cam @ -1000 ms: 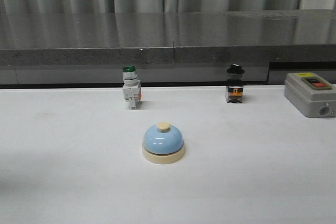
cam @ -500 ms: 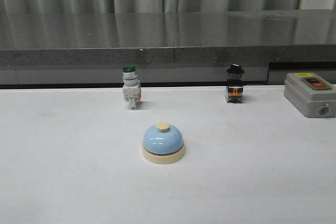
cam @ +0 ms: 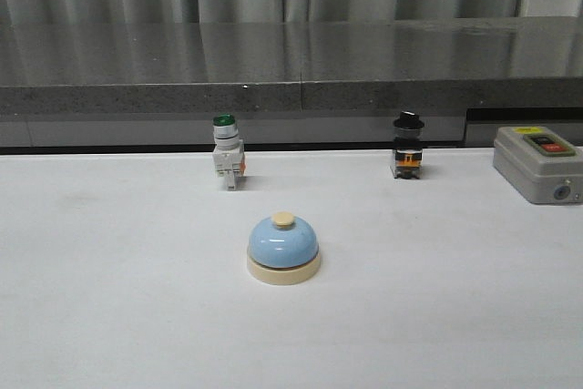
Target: Place and press bell with both arms
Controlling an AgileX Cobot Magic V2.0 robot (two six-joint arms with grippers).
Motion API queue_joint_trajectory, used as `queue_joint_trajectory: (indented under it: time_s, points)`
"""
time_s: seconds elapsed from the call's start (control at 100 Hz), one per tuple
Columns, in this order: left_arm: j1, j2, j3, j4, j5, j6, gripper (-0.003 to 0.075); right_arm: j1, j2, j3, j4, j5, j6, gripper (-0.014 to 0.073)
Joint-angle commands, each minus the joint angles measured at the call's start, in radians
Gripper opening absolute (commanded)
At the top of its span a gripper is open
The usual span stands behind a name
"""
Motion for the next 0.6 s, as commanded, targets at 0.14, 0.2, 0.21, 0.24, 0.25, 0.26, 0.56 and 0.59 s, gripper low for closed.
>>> queue_joint_trajectory:
  time_s: [0.14,0.2,0.21,0.24,0.25,0.26,0.56,0.59]
  points:
    - [0.009,-0.115,0.120,0.069,-0.274,-0.009,-0.0020,-0.005,-0.014,-0.015,-0.003,-0.081,-0.002,-0.0060]
    - [0.022,-0.137,0.177,0.074,-0.359,-0.009,-0.0020,-0.005,-0.014,-0.015,-0.003,-0.081,-0.002,-0.0060]
    - [0.026,-0.138,0.183,0.074,-0.368,-0.009,-0.0020,-0.005,-0.014,-0.015,-0.003,-0.081,-0.002,-0.0060]
    - [0.034,-0.144,0.215,0.074,-0.409,-0.009,-0.0020,-0.005,-0.014,-0.015,-0.003,-0.081,-0.002,-0.0060]
    - [0.034,-0.148,0.221,0.074,-0.418,-0.009,-0.0020,-0.005,-0.014,-0.015,-0.003,-0.081,-0.002,-0.0060]
    - [0.040,-0.148,0.228,0.074,-0.434,-0.009,-0.0020,-0.005,-0.014,-0.015,-0.003,-0.081,-0.002,-0.0060]
    - [0.062,-0.224,0.432,0.012,-0.595,-0.009,-0.0020,-0.005,-0.013,-0.015,-0.003,-0.082,-0.002,-0.0060]
    - [0.062,-0.219,0.429,0.012,-0.576,-0.009,-0.0020,-0.005,-0.013,-0.015,-0.003,-0.082,-0.002,-0.0060]
